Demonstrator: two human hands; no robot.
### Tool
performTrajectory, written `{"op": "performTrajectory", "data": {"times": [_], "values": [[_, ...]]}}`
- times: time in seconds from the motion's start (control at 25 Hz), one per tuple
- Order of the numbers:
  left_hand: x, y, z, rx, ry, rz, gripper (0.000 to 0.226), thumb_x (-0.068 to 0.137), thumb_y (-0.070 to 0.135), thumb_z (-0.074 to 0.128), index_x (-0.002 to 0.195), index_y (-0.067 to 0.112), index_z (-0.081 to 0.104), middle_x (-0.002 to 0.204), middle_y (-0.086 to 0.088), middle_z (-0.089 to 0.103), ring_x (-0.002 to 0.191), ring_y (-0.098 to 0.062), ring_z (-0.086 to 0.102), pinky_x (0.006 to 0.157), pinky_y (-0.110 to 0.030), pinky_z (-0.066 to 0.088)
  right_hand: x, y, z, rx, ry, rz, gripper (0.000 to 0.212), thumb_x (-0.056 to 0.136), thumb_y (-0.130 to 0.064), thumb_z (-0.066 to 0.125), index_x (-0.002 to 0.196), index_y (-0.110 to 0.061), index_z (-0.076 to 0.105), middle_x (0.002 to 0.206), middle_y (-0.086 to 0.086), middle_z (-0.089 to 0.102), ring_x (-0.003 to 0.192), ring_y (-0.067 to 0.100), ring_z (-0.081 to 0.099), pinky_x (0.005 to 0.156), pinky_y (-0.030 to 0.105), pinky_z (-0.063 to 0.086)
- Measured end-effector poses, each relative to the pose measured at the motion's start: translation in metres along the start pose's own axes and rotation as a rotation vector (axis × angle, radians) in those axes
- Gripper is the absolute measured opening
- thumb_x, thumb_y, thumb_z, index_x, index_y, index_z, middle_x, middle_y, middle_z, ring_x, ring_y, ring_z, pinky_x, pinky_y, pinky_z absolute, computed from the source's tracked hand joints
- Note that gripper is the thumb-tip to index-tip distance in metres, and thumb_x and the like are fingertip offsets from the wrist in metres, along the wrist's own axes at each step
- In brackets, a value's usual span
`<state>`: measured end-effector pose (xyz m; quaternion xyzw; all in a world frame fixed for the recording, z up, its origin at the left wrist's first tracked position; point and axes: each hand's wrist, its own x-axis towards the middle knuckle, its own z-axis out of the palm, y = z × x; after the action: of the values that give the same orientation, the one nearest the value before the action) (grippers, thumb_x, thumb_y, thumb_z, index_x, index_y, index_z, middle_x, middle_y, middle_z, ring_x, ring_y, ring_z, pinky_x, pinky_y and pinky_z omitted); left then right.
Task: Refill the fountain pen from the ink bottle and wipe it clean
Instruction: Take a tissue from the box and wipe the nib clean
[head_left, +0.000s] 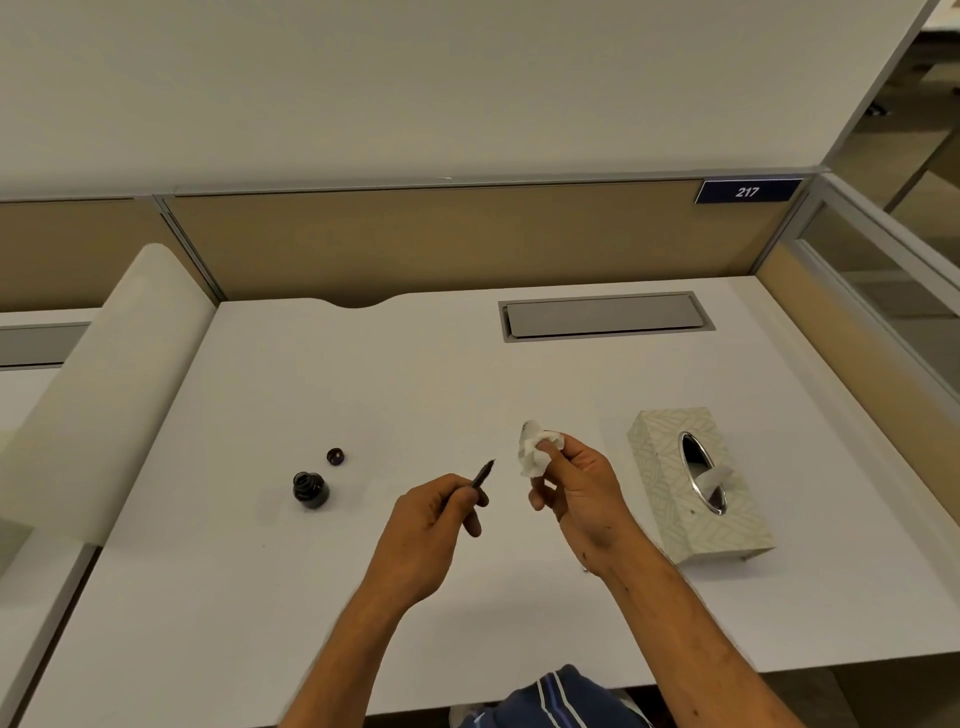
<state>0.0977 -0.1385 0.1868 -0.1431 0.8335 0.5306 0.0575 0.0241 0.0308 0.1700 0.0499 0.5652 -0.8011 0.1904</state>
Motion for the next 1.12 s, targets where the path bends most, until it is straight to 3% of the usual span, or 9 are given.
{"op": "performTrajectory", "data": {"times": [0.16, 0.28, 0.44, 0.56, 0.68, 0.8, 0.88, 1.0, 1.12], "values": [[0.0, 0.003, 0.003, 0.074, -0.03, 0.062, 0.029, 0.101, 0.03, 0.045, 0.081, 0.03, 0.066, 0.072, 0.009, 0.073, 0.07, -0.01, 0.061, 0.066, -0.026, 0.047, -0.002, 0.007, -0.003, -0.092, -0.03, 0.05, 0.018, 0.097, -0.013, 0.061, 0.1, 0.0, 0.072, 0.087, 0.007, 0.066, 0.071, 0.018, 0.051, 0.057, 0.031, 0.044], [0.0, 0.006, 0.01, 0.096, -0.052, 0.078, 0.032, 0.101, 0.035, 0.042, 0.078, 0.031, 0.064, 0.069, 0.005, 0.071, 0.062, -0.018, 0.058, 0.06, -0.03, 0.047, -0.011, 0.015, 0.004, -0.103, -0.15, 0.072, 0.021, 0.099, -0.016, 0.057, 0.098, -0.001, 0.071, 0.09, 0.011, 0.067, 0.075, 0.021, 0.054, 0.06, 0.033, 0.045], [-0.001, 0.004, 0.011, 0.11, -0.091, 0.084, 0.035, 0.102, 0.034, 0.04, 0.078, 0.03, 0.064, 0.069, 0.003, 0.071, 0.063, -0.022, 0.06, 0.063, -0.033, 0.05, -0.013, 0.008, 0.003, -0.133, -0.177, 0.022, 0.021, 0.1, -0.012, 0.054, 0.096, 0.001, 0.069, 0.089, 0.012, 0.066, 0.078, 0.025, 0.054, 0.06, 0.034, 0.045], [-0.002, 0.003, 0.014, 0.121, -0.137, 0.093, 0.035, 0.102, 0.034, 0.039, 0.078, 0.03, 0.064, 0.07, 0.005, 0.071, 0.059, -0.012, 0.054, 0.062, -0.031, 0.049, -0.013, 0.004, 0.003, -0.183, -0.135, -0.015, 0.021, 0.097, -0.002, 0.048, 0.087, 0.005, 0.065, 0.081, 0.006, 0.067, 0.073, 0.021, 0.056, 0.058, 0.034, 0.045], [-0.001, 0.003, 0.016, 0.094, -0.148, 0.085, 0.033, 0.102, 0.031, 0.04, 0.078, 0.029, 0.064, 0.07, 0.004, 0.071, 0.059, -0.015, 0.054, 0.062, -0.033, 0.047, -0.014, 0.002, 0.007, -0.174, -0.074, -0.044, 0.026, 0.095, 0.004, 0.045, 0.073, 0.003, 0.059, 0.075, -0.004, 0.069, 0.074, 0.01, 0.061, 0.056, 0.034, 0.043], [-0.001, 0.002, 0.01, 0.023, -0.122, 0.049, 0.03, 0.102, 0.026, 0.04, 0.085, 0.025, 0.065, 0.072, 0.004, 0.075, 0.076, -0.014, 0.067, 0.077, -0.031, 0.051, -0.009, -0.007, 0.0, -0.069, -0.004, -0.079, 0.031, 0.098, -0.001, 0.05, 0.069, -0.003, 0.06, 0.082, -0.005, 0.07, 0.073, 0.009, 0.06, 0.055, 0.033, 0.042], [0.0, 0.001, 0.005, -0.061, -0.115, 0.019, 0.024, 0.103, 0.023, 0.041, 0.095, 0.021, 0.063, 0.078, 0.005, 0.077, 0.089, -0.007, 0.069, 0.086, -0.026, 0.048, -0.003, -0.011, -0.01, -0.039, 0.053, -0.083, 0.023, 0.099, -0.009, 0.054, 0.081, -0.006, 0.068, 0.091, -0.001, 0.071, 0.074, 0.014, 0.06, 0.06, 0.033, 0.05], [0.002, 0.002, 0.003, -0.136, -0.126, -0.027, 0.018, 0.102, 0.022, 0.042, 0.103, 0.019, 0.059, 0.087, 0.008, 0.079, 0.099, -0.003, 0.068, 0.086, -0.023, 0.044, 0.002, -0.01, -0.022, 0.016, 0.123, -0.034, 0.009, 0.097, -0.006, 0.059, 0.105, -0.007, 0.062, 0.088, 0.009, 0.072, 0.074, 0.024, 0.068, 0.064, 0.035, 0.06], [0.005, 0.002, 0.008, -0.286, -0.088, -0.045, 0.023, 0.102, 0.017, 0.043, 0.1, 0.014, 0.066, 0.092, 0.005, 0.079, 0.098, -0.009, 0.069, 0.087, -0.025, 0.046, 0.004, -0.002, -0.021, -0.024, 0.128, 0.02, 0.013, 0.092, 0.001, 0.064, 0.102, -0.003, 0.057, 0.087, 0.02, 0.07, 0.066, 0.028, 0.068, 0.057, 0.034, 0.059]]}}
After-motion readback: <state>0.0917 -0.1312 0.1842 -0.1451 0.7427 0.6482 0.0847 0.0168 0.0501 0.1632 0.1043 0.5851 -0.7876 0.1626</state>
